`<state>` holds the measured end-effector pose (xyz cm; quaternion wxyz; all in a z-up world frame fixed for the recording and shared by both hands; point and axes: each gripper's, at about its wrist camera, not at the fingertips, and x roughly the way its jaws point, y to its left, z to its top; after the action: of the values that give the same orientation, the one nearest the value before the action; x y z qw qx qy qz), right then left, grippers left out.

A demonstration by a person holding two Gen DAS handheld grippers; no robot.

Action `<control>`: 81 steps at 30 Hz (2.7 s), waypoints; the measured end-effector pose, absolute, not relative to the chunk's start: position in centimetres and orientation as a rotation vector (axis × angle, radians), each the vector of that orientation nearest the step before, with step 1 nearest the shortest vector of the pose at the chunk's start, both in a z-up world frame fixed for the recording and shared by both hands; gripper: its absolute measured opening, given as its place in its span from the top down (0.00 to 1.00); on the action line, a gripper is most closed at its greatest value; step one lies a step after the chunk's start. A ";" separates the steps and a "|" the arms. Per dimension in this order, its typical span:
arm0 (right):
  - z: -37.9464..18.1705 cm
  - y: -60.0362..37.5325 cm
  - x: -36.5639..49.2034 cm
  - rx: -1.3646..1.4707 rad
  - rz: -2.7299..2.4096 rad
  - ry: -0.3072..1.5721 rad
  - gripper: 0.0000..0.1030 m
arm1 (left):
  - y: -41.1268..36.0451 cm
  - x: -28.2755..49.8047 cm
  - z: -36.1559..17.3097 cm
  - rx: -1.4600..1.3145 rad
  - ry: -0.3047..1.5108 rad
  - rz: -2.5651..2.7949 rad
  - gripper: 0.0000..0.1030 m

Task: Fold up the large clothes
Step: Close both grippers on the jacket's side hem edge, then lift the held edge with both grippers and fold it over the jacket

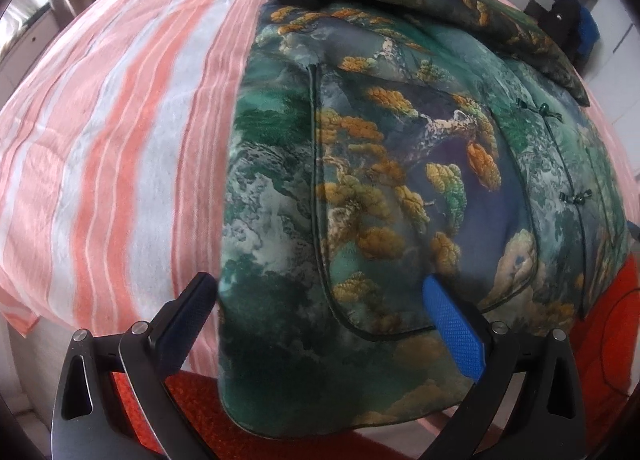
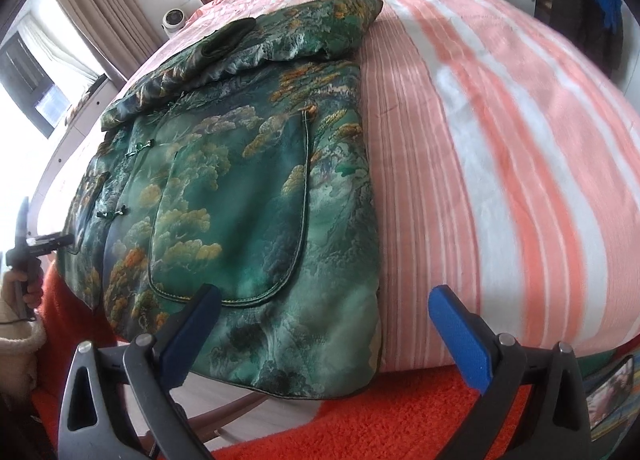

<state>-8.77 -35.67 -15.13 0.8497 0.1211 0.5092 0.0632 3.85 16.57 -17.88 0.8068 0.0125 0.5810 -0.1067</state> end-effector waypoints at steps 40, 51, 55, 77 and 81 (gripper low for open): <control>-4.1 -42.7 8.6 0.686 0.331 0.857 0.89 | 18.1 22.0 0.4 -0.270 0.912 -0.284 0.68; -8.9 -45.7 22.9 0.846 0.156 0.796 0.11 | 20.1 30.3 -5.6 -0.299 1.032 -0.140 0.04; -8.7 -45.5 21.4 0.691 0.156 0.840 0.09 | 20.5 30.3 -8.8 -0.271 1.072 -0.174 0.04; -13.5 -39.5 27.5 0.377 -0.037 0.897 0.82 | 16.8 35.7 -17.2 -0.204 1.058 0.019 0.85; -16.7 -40.9 26.2 0.514 0.003 0.842 0.81 | 16.9 34.7 -18.7 -0.200 0.991 -0.004 0.80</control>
<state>26.22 -40.93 -16.71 0.8808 0.2468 0.4041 0.0016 34.66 16.86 -18.73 0.8750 -0.0959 0.4745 -0.0018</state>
